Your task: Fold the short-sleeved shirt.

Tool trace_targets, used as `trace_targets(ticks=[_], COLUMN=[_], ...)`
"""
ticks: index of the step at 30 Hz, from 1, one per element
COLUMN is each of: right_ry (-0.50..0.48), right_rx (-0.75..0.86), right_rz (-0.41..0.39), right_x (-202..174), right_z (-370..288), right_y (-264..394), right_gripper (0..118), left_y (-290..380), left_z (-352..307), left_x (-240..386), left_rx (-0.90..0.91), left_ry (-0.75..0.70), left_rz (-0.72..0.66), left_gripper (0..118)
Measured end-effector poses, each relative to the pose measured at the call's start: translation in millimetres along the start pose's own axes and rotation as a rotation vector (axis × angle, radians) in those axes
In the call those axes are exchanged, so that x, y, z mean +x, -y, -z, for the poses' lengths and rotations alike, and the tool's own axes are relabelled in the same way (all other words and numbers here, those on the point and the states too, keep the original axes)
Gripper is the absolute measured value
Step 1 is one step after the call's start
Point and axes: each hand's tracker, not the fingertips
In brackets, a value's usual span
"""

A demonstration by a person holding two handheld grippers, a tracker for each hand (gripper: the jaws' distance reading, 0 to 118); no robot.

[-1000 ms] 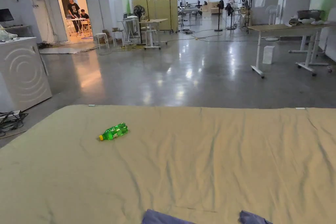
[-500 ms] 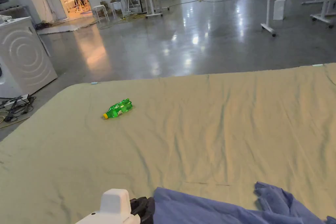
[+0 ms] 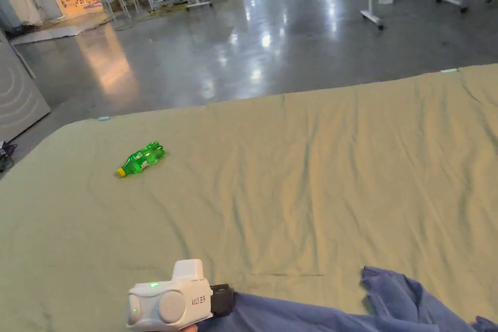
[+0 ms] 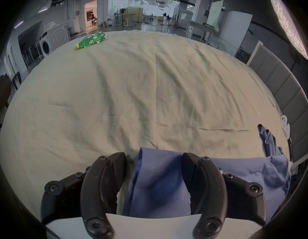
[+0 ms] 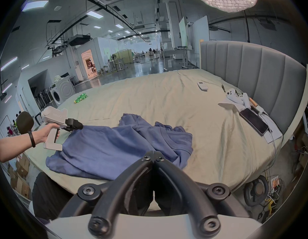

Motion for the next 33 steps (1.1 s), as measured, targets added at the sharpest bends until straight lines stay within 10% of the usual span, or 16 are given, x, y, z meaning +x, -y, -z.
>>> trace_targets(ticks=[5, 12, 16, 18, 27, 33], right_ry=[-0.013, -0.038, -0.064, -0.089, -0.19, -0.104], right_rx=[-0.023, -0.012, -0.006, -0.023, -0.461, -0.577], right_rz=[0.003, -0.002, -0.101, -0.116, -0.118, -0.246], right_x=[3.0, 9.6, 14.5, 16.2, -13.4, -42.1], right_z=[4.7, 22.6, 69.5, 108.1, 315.6, 348.5], right_y=[3.8, -19.6, -51.2, -70.0, -131.3, -118.0], right_gripper=[0, 0, 65, 80, 78, 36], left_y=[6.2, 0.8, -12.2, -12.9, -16.4, -17.7], left_z=[-3.7, 11.4, 16.0, 15.7, 15.6, 24.6], left_x=[16.4, 56.9, 62.3, 60.3, 55.2, 48.1], left_rx=[-0.021, -0.164, -0.226, -0.233, -0.242, -0.243], left_ry=[-0.053, -0.149, -0.157, -0.149, -0.125, -0.122], left_rz=[0.123, 0.382, 0.387, 0.385, 0.384, 0.425], left_gripper=[14, 11, 11, 11, 11, 11])
